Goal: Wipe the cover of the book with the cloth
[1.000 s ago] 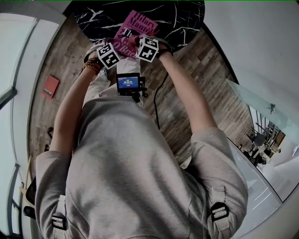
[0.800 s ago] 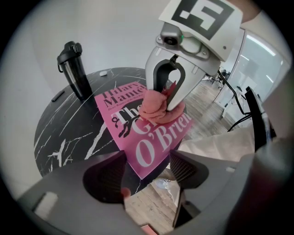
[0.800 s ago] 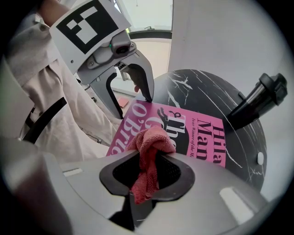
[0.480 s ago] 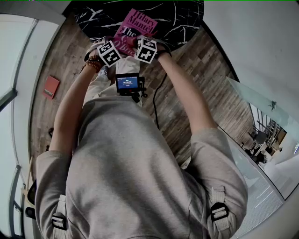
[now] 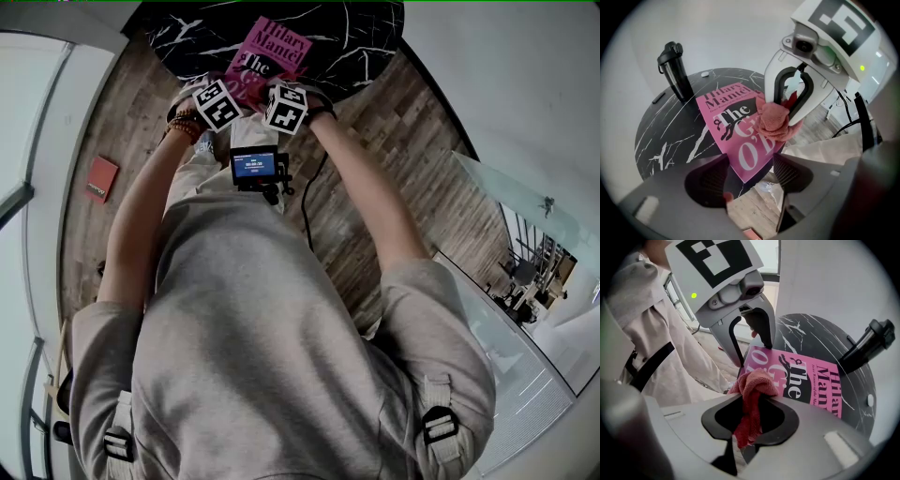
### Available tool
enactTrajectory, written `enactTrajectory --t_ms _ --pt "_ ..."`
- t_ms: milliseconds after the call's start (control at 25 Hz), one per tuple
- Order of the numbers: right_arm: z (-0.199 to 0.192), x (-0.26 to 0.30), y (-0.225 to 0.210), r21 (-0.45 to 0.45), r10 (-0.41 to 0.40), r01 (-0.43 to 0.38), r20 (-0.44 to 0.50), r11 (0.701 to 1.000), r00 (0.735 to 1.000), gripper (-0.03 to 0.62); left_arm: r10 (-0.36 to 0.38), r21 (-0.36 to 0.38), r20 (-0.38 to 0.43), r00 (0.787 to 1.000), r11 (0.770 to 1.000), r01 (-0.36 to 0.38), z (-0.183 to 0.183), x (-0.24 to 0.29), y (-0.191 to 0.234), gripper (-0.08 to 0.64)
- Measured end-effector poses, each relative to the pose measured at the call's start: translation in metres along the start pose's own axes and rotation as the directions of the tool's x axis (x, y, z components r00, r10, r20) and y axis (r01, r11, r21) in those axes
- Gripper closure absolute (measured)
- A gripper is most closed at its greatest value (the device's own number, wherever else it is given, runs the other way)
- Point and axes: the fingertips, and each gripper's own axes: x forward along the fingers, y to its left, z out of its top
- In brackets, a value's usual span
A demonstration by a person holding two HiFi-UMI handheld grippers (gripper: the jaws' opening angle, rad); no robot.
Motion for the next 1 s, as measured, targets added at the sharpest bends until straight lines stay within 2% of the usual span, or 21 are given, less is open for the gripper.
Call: enactTrajectory --t_ms 200,320,400,520,640,760,880,1000 --pt "0.004 0.001 0.012 0.02 0.001 -0.001 -0.002 1.0 1.0 0.494 0.002 0.002 0.005 1.0 1.0 -0.002 -0.002 0.0 -0.001 0.253" --pt "0.008 0.0 0.015 0.121 0.003 -0.008 0.035 0.993 0.999 0.491 0.001 0.014 0.015 1.0 1.0 -0.001 -0.003 -0.001 -0.002 0.253" --pt "0.012 -0.004 0.022 0.194 0.04 -0.057 0.091 0.979 0.995 0.488 0.007 0.034 0.013 1.0 0.999 -0.008 -0.002 -0.001 -0.002 0.255" --pt "0.011 -0.013 0.021 0.23 0.049 -0.085 0.157 0.969 0.986 0.485 0.036 0.1 -0.017 0.999 0.994 -0.034 -0.004 0.0 -0.002 0.271" --pt "0.009 -0.035 -0.009 0.239 -0.001 -0.043 0.181 0.97 0.983 0.483 0.03 0.117 -0.029 0.999 0.993 -0.026 -0.003 -0.001 0.0 0.273" --pt "0.004 -0.053 -0.061 0.245 -0.096 0.048 0.187 0.968 0.978 0.483 0.024 0.123 -0.037 0.999 0.992 -0.019 -0.004 -0.002 0.001 0.275" --pt "-0.01 -0.057 -0.114 0.24 -0.166 0.126 0.157 0.963 0.973 0.483 0.026 0.114 -0.035 0.999 0.993 -0.022 -0.004 -0.002 -0.001 0.273" --pt "-0.018 -0.055 -0.152 0.209 -0.192 0.165 0.115 0.964 0.975 0.483 0.035 0.112 -0.036 0.999 0.993 -0.031 -0.004 -0.001 -0.001 0.272"
